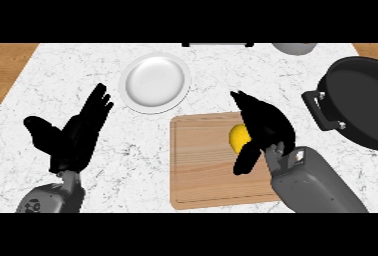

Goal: Pick the lemon from the cutting board and place it in the pot

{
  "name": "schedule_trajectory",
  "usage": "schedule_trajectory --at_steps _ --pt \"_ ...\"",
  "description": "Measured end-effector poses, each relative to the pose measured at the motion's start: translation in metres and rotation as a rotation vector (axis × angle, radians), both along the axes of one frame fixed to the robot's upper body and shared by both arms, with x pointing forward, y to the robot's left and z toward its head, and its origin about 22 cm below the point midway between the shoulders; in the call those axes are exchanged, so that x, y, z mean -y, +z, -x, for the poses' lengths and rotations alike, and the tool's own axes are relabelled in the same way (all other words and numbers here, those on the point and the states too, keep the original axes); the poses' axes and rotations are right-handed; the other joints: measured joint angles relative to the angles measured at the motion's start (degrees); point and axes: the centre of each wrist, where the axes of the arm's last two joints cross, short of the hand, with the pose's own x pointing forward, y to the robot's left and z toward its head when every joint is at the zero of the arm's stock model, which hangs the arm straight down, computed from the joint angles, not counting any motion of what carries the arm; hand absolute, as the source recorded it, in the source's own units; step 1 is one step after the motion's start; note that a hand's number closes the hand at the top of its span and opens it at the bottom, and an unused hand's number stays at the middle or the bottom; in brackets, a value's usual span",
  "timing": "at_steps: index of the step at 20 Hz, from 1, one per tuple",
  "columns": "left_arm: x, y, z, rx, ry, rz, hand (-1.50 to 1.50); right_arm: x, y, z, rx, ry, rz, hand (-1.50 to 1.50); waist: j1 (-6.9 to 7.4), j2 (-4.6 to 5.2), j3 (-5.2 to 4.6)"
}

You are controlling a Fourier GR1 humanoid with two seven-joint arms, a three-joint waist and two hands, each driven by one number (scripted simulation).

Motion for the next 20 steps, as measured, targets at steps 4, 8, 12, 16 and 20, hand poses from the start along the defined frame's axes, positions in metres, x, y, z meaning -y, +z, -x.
schedule_trajectory --at_steps 4,8,12,16,20 --pt "0.002 -0.001 0.001 0.005 0.005 0.001 0.0 -0.004 -0.014 -0.008 -0.03 -0.017 0.035 -1.5 0.04 0.01 0.0" --pt "-0.003 0.004 0.003 0.006 0.004 0.0 0.0 -0.01 -0.024 -0.021 -0.058 -0.014 0.073 -1.5 0.18 0.01 0.01" --pt "-0.006 0.003 0.004 0.01 0.003 0.001 0.0 -0.005 -0.037 -0.027 -0.097 -0.023 0.121 -1.5 0.11 0.01 0.0" --pt "-0.005 0.002 0.007 0.009 0.002 0.001 0.0 -0.011 -0.05 -0.025 -0.127 -0.025 0.158 -1.5 0.04 -0.02 0.01" --pt "-0.005 0.002 0.005 0.01 0.003 -0.004 0.0 -0.006 -0.062 -0.033 -0.162 -0.029 0.192 -1.5 0.05 0.02 0.01"
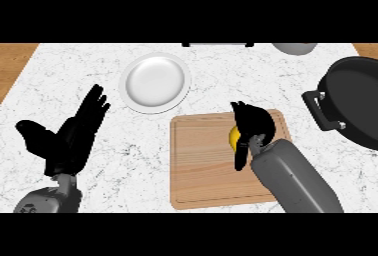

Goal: Pick the lemon from the cutting board and place it in the pot

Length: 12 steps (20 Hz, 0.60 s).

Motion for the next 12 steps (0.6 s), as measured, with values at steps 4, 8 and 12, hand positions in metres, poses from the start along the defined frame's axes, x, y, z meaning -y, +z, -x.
schedule_trajectory --at_steps 4,8,12 --pt "0.0 0.0 -0.002 -0.003 -0.003 0.005 0.0 0.003 -0.006 -0.004 -0.021 -0.009 0.01 -1.5 -0.05 0.0 0.01" --pt "0.004 -0.001 -0.002 -0.002 -0.001 0.003 0.0 0.008 -0.011 -0.007 0.0 0.032 -0.044 1.5 0.02 -0.01 0.01" --pt "0.002 -0.001 -0.004 -0.004 0.003 0.01 0.0 0.0 -0.015 -0.003 0.052 0.075 -0.063 1.5 -0.04 -0.08 -0.04"
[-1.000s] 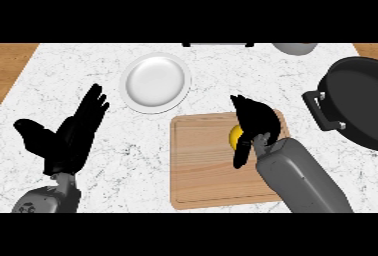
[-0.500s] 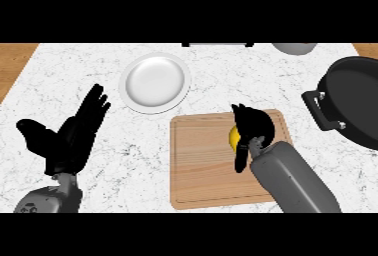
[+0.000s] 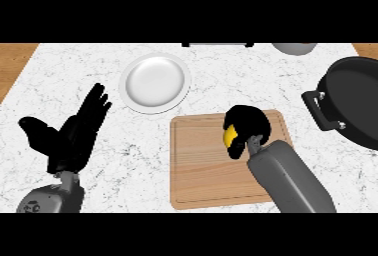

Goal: Pick the lemon from the cutting board and place it in the pot

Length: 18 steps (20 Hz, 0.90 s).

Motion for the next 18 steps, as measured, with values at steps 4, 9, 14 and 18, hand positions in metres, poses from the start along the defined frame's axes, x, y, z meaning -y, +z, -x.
schedule_trajectory --at_steps 4,9,14,18 --pt "0.001 0.001 0.003 0.007 -0.003 -0.006 0.0 0.0 -0.004 -0.003 0.031 0.017 -0.009 1.5 0.02 -0.08 -0.03" --pt "-0.007 -0.006 0.009 0.004 0.031 -0.008 0.0 0.091 -0.001 0.004 0.064 -0.051 -0.026 1.5 -1.94 -0.26 0.08" --pt "-0.018 -0.009 0.015 -0.004 0.08 -0.006 0.0 0.236 0.021 0.024 0.122 -0.182 -0.029 1.5 -4.85 -0.33 0.29" --pt "-0.019 -0.01 0.016 -0.005 0.073 -0.003 0.0 0.333 0.052 0.057 0.235 -0.267 0.005 1.5 -4.23 -0.13 0.3"
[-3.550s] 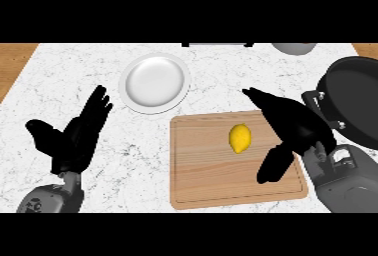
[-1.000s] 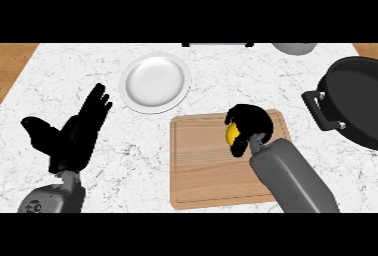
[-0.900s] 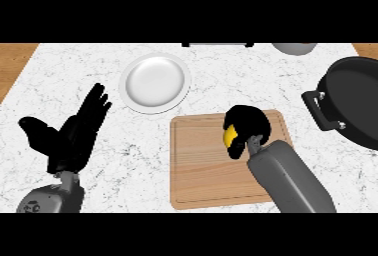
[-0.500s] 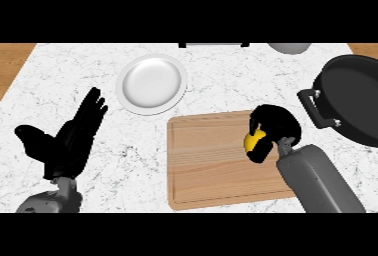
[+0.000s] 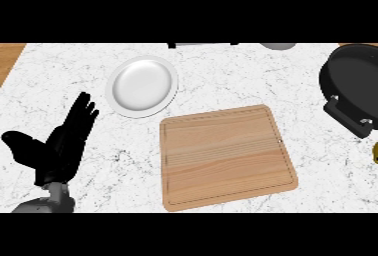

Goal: Pick the lemon from the cutting board and place it in the pot

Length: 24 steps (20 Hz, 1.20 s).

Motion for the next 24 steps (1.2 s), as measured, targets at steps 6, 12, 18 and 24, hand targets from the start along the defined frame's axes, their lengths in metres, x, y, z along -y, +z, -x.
schedule_trajectory --at_steps 6,12,18,24 --pt "0.0 0.005 -0.002 0.005 -0.027 0.004 0.0 0.094 0.049 0.056 0.216 -0.042 0.015 1.5 1.52 0.02 -0.09" --pt "0.006 0.005 -0.006 0.005 -0.051 -0.007 0.0 0.136 0.106 0.086 0.434 0.01 -0.009 1.5 2.78 0.07 -0.18" --pt "0.013 0.008 -0.011 0.004 -0.06 -0.006 0.0 0.138 0.16 0.094 0.622 0.13 -0.064 1.5 3.23 0.02 -0.26" --pt "0.019 0.006 -0.011 0.007 -0.074 -0.007 0.0 0.123 0.2 0.081 0.674 0.159 -0.126 1.5 4.04 0.14 -0.29"
